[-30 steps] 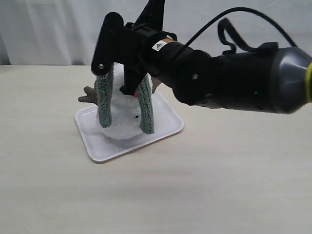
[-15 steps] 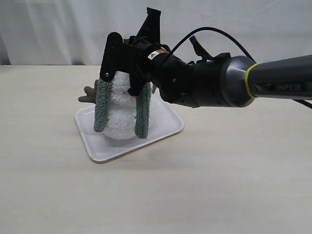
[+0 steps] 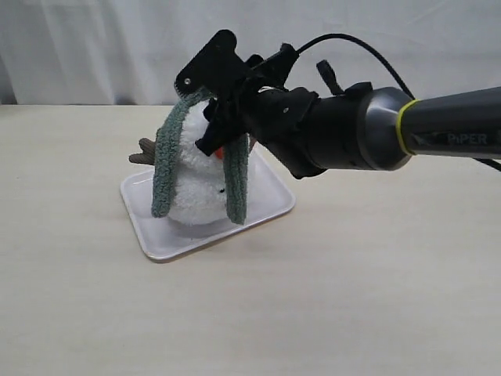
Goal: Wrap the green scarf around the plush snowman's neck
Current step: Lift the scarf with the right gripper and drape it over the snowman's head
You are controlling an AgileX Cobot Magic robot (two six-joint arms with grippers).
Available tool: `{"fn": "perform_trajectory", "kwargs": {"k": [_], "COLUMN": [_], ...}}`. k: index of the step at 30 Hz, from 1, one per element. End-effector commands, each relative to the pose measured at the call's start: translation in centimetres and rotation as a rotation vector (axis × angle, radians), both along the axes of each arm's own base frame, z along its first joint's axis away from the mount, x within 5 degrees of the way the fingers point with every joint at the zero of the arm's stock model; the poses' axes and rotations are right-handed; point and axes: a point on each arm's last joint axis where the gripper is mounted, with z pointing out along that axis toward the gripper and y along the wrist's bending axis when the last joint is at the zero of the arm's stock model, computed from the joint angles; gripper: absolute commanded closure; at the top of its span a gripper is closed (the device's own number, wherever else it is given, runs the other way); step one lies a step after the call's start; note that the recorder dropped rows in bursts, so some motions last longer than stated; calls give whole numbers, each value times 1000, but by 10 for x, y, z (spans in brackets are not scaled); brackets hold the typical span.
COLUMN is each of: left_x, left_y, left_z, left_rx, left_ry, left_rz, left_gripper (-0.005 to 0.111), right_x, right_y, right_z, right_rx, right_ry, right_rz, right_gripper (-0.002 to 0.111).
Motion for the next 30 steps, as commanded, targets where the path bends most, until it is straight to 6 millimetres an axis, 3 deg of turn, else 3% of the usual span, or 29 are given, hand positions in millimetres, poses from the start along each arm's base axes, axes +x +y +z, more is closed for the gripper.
{"fn": "perform_trajectory", "kwargs": {"k": [1, 7, 14, 26, 30], "left_x": [0, 0, 0, 0, 0], "left_y": [0, 0, 0, 0, 0], "left_z": [0, 0, 0, 0, 0], "left_rx": [-5, -5, -5, -5, -5], "left_ry": [-10, -10, -10, -10, -10], "left_rz": [-3, -3, -3, -3, -3], "left_gripper": [107, 107, 107, 107, 107], "right_x": [-12, -30, -43, -86, -89], "right_y": [1, -12, -26, -9, -19], "right_z": [23, 67, 86, 70, 62], "right_rx": [195, 452, 469, 689, 580], "right_ry": [120, 207, 172, 509, 674], "right_rz": [11, -83, -100, 368, 422], "right_gripper": [51, 51, 51, 51, 55]}}
